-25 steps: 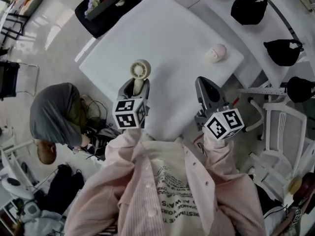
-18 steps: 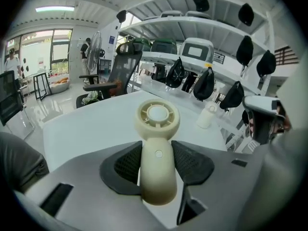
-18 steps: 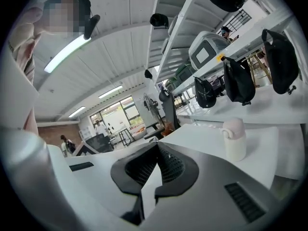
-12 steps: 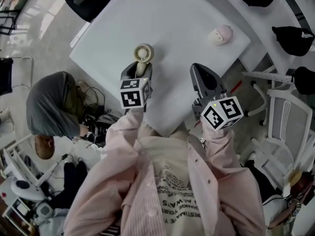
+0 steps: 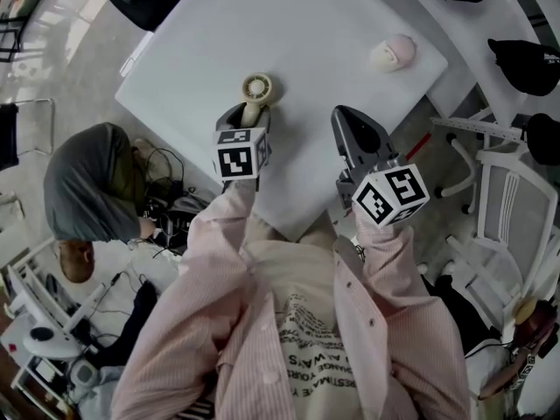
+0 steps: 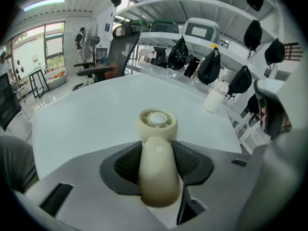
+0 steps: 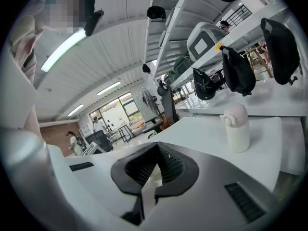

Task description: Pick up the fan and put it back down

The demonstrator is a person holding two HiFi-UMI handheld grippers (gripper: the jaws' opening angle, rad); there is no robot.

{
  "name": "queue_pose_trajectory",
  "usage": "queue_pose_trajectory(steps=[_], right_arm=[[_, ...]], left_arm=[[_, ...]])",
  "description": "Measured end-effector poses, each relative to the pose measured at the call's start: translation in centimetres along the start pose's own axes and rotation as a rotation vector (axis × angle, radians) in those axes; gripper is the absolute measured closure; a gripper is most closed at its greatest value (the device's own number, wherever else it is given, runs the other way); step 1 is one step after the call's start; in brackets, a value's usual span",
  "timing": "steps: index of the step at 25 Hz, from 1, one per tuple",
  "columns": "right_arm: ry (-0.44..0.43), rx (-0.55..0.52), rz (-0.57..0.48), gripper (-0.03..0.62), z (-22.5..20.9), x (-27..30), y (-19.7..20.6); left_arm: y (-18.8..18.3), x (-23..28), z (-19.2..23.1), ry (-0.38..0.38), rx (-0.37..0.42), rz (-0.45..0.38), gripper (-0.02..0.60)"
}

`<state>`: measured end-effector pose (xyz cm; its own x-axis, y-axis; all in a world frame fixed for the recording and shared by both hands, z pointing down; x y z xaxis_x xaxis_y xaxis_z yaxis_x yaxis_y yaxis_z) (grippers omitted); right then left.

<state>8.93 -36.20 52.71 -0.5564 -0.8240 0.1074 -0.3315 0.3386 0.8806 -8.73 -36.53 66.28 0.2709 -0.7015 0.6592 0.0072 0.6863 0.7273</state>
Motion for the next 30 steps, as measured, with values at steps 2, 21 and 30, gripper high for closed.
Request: queue_pose_trajectory(steps=[2,21,30], right_arm=[[0.003,0.005,0.002,0.594,-0.1,0.1,0.1],[0.035,0.026,-0.001,0.595,-0.6,-1.0,1.1],[0.045,0.034,-0.007,0.594,-0.2,-1.7,1.2]], left_arm=[[0.2,0.2,0.0,0.002,0.005,0.007,0.399],[2.4,1.1,-0.2,-0.019,0.099,0.090,0.397],[2.6,1.0,-0.4,-0.040,0.142,0.075,0.393]])
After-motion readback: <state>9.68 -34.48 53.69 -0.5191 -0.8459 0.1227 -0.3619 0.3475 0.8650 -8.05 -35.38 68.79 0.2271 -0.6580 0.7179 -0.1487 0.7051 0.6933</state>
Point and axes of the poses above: the fingertips, and each gripper's own axes: x forward along the fingers, z to its left, y out of its underside, the point moved 2 cm from there along -x, backward along the fingers, and after that the axes turned 12 degrees about -z, right-handed, at the moved point
